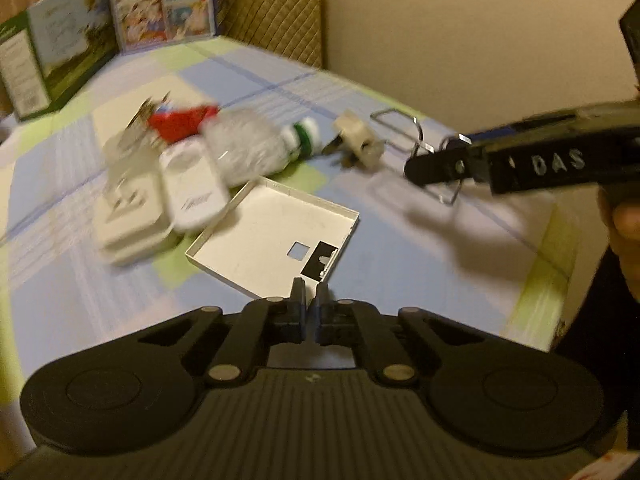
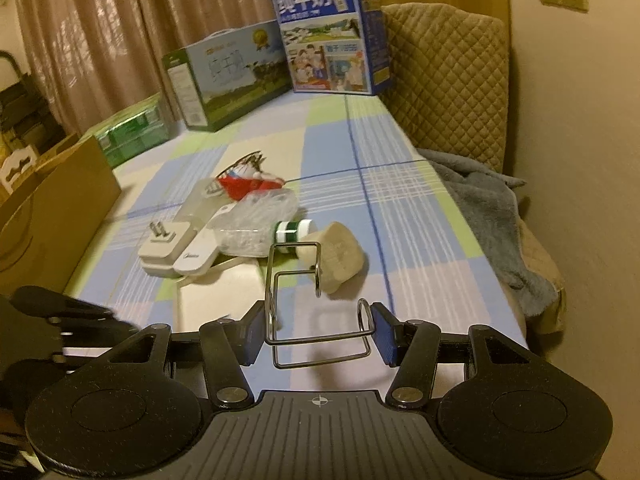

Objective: Organize rigid objects
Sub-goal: 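Lift the white plate with the left tool while the right tool lifts the wire stand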

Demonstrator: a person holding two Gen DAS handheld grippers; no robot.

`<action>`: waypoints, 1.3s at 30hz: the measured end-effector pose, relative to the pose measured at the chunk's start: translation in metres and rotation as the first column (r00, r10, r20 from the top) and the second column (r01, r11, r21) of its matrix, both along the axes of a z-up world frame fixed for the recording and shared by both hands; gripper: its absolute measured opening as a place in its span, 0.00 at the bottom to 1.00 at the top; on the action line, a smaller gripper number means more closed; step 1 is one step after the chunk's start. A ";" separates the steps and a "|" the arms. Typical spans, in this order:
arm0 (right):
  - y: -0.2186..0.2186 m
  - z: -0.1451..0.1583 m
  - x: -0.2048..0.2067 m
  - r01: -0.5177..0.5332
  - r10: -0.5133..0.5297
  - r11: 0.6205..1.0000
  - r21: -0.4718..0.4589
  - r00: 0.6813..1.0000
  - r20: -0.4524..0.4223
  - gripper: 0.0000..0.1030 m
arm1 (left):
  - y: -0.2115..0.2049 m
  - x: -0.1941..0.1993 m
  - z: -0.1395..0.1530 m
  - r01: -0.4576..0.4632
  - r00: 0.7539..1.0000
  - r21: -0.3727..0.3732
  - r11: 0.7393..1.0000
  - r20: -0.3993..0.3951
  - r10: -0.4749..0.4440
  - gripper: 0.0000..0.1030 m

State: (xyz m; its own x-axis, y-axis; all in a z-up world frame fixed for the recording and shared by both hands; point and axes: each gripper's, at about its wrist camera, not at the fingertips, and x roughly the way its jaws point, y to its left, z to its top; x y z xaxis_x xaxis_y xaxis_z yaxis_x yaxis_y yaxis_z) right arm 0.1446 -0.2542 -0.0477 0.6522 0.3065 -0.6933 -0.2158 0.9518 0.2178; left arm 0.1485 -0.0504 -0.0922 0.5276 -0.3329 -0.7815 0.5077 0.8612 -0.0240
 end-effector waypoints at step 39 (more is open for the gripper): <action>0.024 -0.006 0.013 -0.014 0.015 1.000 0.020 0.999 -0.029 0.50 | 0.028 0.014 -0.013 -0.383 0.924 -0.032 0.923 -0.008 0.383 0.82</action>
State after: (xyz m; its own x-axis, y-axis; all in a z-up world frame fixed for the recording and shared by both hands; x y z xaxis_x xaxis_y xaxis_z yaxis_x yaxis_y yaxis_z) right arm 0.1575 -0.2305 -0.0541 0.6274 0.3298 -0.7054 -0.2230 0.9441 0.2429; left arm 0.1623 -0.0224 -0.1048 0.6190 -0.1302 -0.7746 0.1388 0.9888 -0.0553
